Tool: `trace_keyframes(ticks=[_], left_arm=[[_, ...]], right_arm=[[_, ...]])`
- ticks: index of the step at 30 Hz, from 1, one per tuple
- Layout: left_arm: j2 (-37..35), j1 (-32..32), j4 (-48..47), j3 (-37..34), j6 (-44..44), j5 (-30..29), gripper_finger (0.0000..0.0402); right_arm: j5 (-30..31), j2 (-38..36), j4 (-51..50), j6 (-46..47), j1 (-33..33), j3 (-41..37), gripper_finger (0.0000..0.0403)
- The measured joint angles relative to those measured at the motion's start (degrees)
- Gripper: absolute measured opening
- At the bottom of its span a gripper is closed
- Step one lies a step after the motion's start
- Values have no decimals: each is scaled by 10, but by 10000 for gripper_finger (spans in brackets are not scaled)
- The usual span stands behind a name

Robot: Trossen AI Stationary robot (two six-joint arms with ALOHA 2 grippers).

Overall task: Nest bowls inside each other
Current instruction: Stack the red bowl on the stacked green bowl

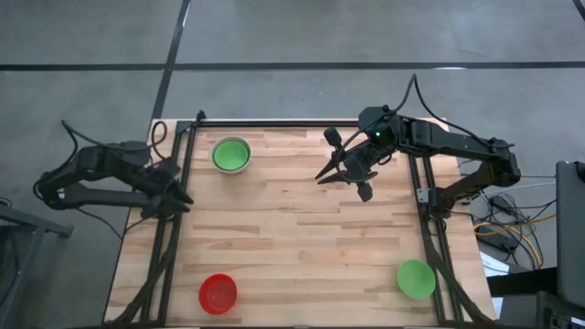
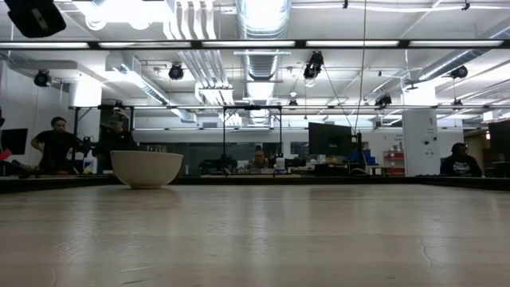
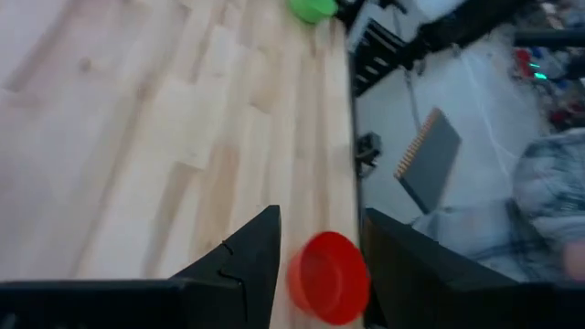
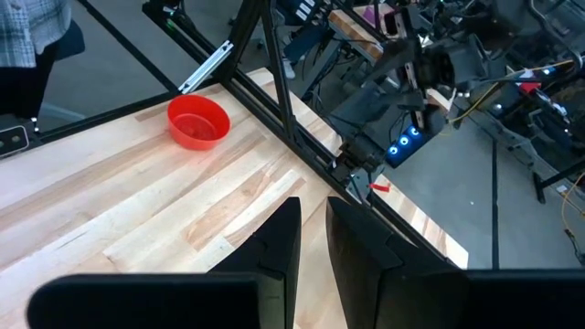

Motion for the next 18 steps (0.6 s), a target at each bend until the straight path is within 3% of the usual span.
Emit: trace_keyframes(ticks=[5,12,18], left_arm=[[1,0,9,-4,2,21,158],[-2,0,190,-35,49,12,158],[-5,-3,255,-60,61,-28,158]], right_arm=[[0,0,0,0,0,0,52],[0,0,0,0,0,0,52],[0,0,0,0,0,0,52]])
